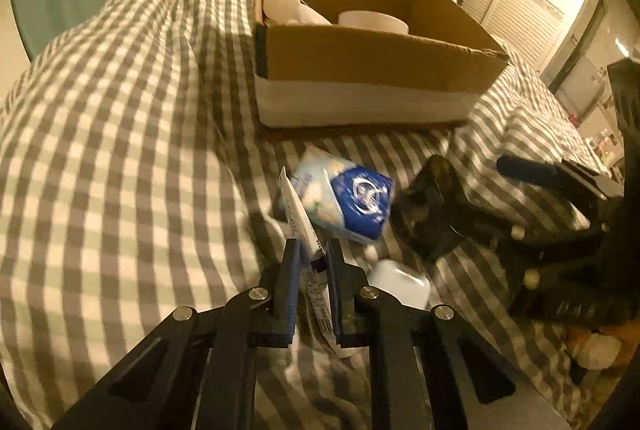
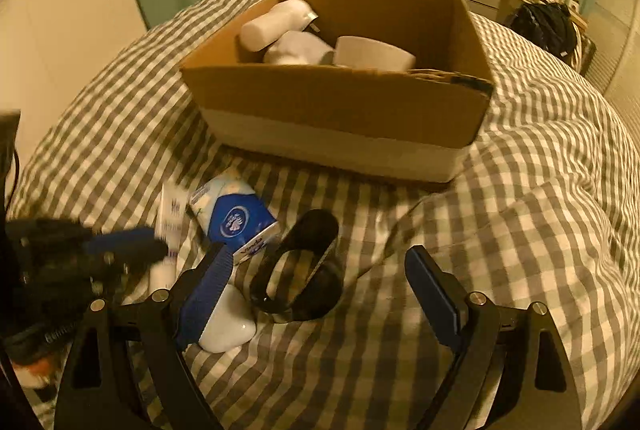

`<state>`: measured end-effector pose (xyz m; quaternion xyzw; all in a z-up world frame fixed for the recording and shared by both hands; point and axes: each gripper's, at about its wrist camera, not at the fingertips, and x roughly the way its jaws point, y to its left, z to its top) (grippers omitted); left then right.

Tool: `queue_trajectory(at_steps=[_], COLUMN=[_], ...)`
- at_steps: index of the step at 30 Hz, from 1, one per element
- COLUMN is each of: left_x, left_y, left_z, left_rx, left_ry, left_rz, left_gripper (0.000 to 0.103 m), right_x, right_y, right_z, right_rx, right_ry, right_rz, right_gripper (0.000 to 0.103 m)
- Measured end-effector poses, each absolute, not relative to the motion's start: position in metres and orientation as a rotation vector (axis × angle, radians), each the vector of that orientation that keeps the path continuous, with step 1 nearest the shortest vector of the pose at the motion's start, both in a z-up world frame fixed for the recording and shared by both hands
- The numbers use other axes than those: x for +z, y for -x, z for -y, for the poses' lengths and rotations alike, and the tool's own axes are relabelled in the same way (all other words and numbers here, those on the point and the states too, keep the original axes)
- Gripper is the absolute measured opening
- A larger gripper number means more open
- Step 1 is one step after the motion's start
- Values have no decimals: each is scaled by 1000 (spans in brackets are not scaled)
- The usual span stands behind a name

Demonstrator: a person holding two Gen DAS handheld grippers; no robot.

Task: Organize objects
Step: 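Grasp the cream tube with the left tool while the right tool grasps the black cup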

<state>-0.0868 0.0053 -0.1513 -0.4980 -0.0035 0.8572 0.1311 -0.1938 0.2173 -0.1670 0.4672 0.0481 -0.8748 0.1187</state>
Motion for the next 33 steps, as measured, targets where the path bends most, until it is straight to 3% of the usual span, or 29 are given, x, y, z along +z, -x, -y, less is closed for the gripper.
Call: queue_trajectory(at_steps=[8,10,12,28,33], left_x=[-169,-172,-176,-197,-176], left_y=[99,99,99,117,113], left_z=[-1,0,-2,-26,-25], left_rx=[2458,2451,2449,2432,2467], left_ry=[1486,1486,1483,1510,1469], left_rz=[49,55,45,53,105], left_gripper=[13,13,13,15,12], right_x=[-197,-202,-209,-196,-173], right_y=[207,207,209,203,190], right_z=[-196,-191,-188,-193,-203], right_rx=[-2454,-2432,-2421,-2488,-2555], right_ry=[-1528,-1545,-1579,-1509,-1400], right_rz=[-273,-295,-323,-289,-258], right_gripper=[85,75,54,51,48])
